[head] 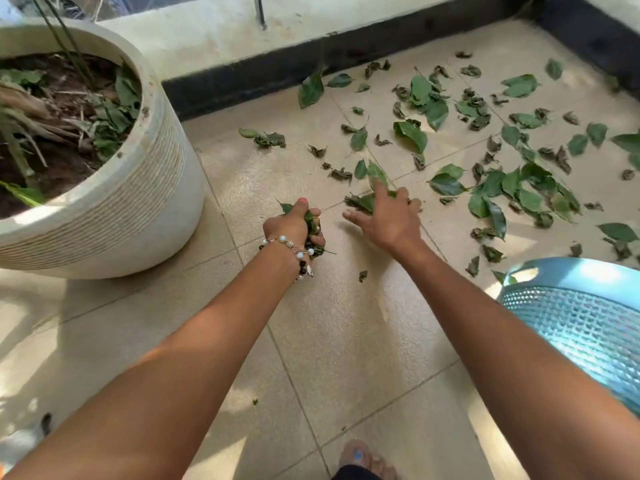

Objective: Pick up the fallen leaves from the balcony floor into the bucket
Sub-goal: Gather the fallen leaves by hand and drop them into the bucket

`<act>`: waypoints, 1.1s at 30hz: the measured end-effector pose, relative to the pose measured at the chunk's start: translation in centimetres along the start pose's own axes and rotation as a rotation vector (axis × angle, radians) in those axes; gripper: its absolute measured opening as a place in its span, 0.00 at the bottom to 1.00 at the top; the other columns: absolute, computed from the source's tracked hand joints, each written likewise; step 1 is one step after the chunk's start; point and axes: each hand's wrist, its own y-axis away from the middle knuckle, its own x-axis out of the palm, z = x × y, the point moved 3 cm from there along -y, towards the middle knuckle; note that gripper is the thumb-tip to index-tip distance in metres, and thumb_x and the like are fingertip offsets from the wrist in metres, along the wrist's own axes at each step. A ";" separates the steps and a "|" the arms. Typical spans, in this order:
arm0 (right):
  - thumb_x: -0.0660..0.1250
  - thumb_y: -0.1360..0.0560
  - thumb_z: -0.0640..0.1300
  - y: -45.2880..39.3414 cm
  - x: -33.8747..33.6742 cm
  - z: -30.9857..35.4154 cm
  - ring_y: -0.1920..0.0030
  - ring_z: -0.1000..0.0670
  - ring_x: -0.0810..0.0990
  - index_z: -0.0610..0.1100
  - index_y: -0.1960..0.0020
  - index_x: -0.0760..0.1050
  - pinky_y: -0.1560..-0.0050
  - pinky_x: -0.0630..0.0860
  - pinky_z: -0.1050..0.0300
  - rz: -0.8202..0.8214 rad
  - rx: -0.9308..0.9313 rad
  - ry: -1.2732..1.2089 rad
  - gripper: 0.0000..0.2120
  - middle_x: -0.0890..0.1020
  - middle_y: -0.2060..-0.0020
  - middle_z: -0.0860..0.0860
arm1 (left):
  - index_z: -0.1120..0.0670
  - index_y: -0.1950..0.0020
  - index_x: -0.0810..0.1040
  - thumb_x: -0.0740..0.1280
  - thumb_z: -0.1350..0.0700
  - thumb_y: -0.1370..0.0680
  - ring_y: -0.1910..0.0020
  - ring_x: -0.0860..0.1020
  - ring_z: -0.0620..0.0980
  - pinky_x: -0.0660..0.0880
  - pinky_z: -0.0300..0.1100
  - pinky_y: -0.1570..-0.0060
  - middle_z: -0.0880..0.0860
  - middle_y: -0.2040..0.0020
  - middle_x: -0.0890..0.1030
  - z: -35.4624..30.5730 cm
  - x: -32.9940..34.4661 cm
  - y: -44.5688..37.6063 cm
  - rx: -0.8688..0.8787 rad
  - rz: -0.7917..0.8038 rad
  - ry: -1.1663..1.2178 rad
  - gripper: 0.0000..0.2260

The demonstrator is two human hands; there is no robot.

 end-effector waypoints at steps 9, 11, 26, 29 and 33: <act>0.60 0.19 0.45 1.1 2.8 2.3 0.48 0.42 0.71 0.44 0.42 0.79 0.51 0.70 0.51 -0.220 -0.460 0.230 0.11 0.79 0.48 0.45 | 0.64 0.59 0.79 0.68 0.57 0.21 0.79 0.68 0.47 0.64 0.32 0.81 0.55 0.70 0.76 0.5 -1.7 -0.7 -0.023 -0.003 -0.051 0.12; 0.66 0.22 0.47 1.2 2.0 1.3 0.54 0.44 0.74 0.43 0.51 0.82 0.54 0.70 0.52 -0.192 -0.532 0.158 0.09 0.82 0.56 0.47 | 0.64 0.60 0.79 0.68 0.56 0.21 0.80 0.68 0.47 0.64 0.32 0.81 0.54 0.70 0.75 0.8 -2.0 -0.6 -0.041 0.007 -0.054 0.12; 0.63 0.21 0.44 9.8 2.3 -1.9 0.28 0.42 0.59 0.53 0.28 0.69 0.30 0.61 0.50 0.126 -0.380 0.210 0.21 0.61 0.25 0.43 | 0.62 0.61 0.78 0.68 0.57 0.21 0.82 0.70 0.46 0.65 0.31 0.81 0.55 0.69 0.75 3.3 -4.2 2.1 -0.076 0.040 -0.110 0.12; 0.56 0.20 0.39 10.6 3.2 -2.6 0.41 0.45 0.69 0.42 0.35 0.74 0.47 0.67 0.56 0.073 -0.402 0.137 0.16 0.72 0.38 0.42 | 0.62 0.60 0.78 0.68 0.56 0.21 0.80 0.71 0.46 0.65 0.31 0.82 0.55 0.68 0.75 3.9 -4.6 2.3 -0.081 0.051 -0.130 0.11; 0.60 0.21 0.39 10.7 2.8 -2.6 0.50 0.51 0.70 0.41 0.44 0.79 0.56 0.63 0.64 -0.007 -0.367 0.067 0.11 0.78 0.47 0.45 | 0.63 0.57 0.80 0.69 0.56 0.22 0.75 0.72 0.49 0.66 0.33 0.81 0.57 0.63 0.77 4.4 -5.3 2.4 -0.081 0.053 -0.171 0.10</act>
